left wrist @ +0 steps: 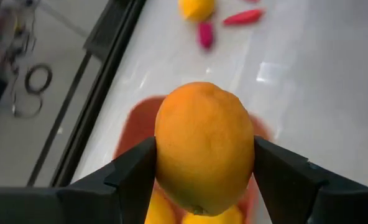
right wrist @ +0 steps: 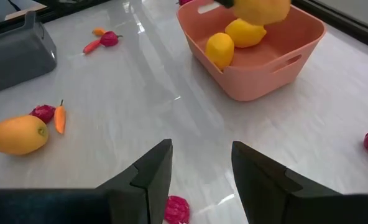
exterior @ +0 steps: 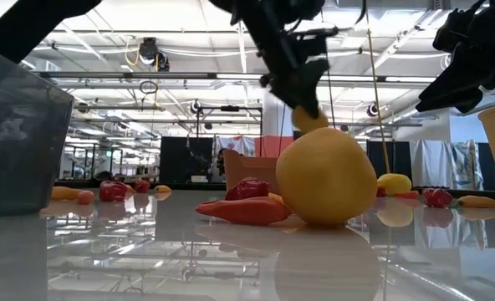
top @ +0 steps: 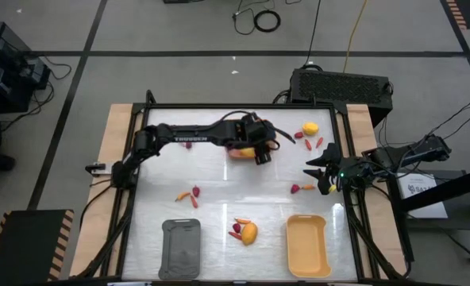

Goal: Sort produce into baskets
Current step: Put the yellow lemon into the orange bin

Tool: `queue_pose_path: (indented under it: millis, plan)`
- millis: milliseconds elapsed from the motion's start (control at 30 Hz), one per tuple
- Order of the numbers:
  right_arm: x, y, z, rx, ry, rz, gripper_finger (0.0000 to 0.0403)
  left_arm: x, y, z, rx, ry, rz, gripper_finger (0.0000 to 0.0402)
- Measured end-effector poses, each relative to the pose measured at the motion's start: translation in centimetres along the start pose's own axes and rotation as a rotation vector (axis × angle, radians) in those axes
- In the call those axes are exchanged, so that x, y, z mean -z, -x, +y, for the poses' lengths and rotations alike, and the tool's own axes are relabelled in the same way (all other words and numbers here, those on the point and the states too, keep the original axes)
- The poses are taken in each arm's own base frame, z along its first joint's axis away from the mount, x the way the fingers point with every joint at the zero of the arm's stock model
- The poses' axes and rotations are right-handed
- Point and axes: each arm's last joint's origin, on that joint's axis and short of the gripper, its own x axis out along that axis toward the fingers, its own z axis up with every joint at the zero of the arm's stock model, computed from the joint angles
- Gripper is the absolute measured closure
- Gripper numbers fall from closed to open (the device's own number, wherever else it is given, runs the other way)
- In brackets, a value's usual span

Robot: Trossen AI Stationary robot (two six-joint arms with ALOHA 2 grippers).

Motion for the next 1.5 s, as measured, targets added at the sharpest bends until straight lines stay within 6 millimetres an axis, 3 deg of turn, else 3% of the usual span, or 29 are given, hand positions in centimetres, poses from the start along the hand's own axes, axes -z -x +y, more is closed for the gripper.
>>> queue_pose_path:
  millis: [233,567,967,1100,1233,1500]
  plan:
    - [0.0,0.0,0.0,-0.001,-0.001,0.001,0.0245,1.2,-1.6,1.9,0.022,0.124,0.059,0.0144]
    - [0.0,0.0,0.0,-0.001,0.0,0.001,0.0245,1.3,-1.6,1.5,0.031,0.094,0.064,0.0085]
    - [0.0,0.0,0.0,0.001,-0.012,0.006,0.0245,1.4,-0.9,0.0,0.097,0.063,0.089,0.0084]
    - [0.0,0.0,0.0,0.0,-0.016,0.006,0.0245,1.5,0.6,-1.6,0.27,0.064,0.114,0.0084]
    - [0.0,0.0,0.0,-0.002,-0.018,0.003,0.0245,1.8,2.1,-4.7,0.442,0.051,0.16,0.0084]
    - [-0.1,-0.2,0.2,-0.002,-0.048,0.004,0.0245,3.4,5.4,-11.4,0.544,0.073,0.279,0.0084]
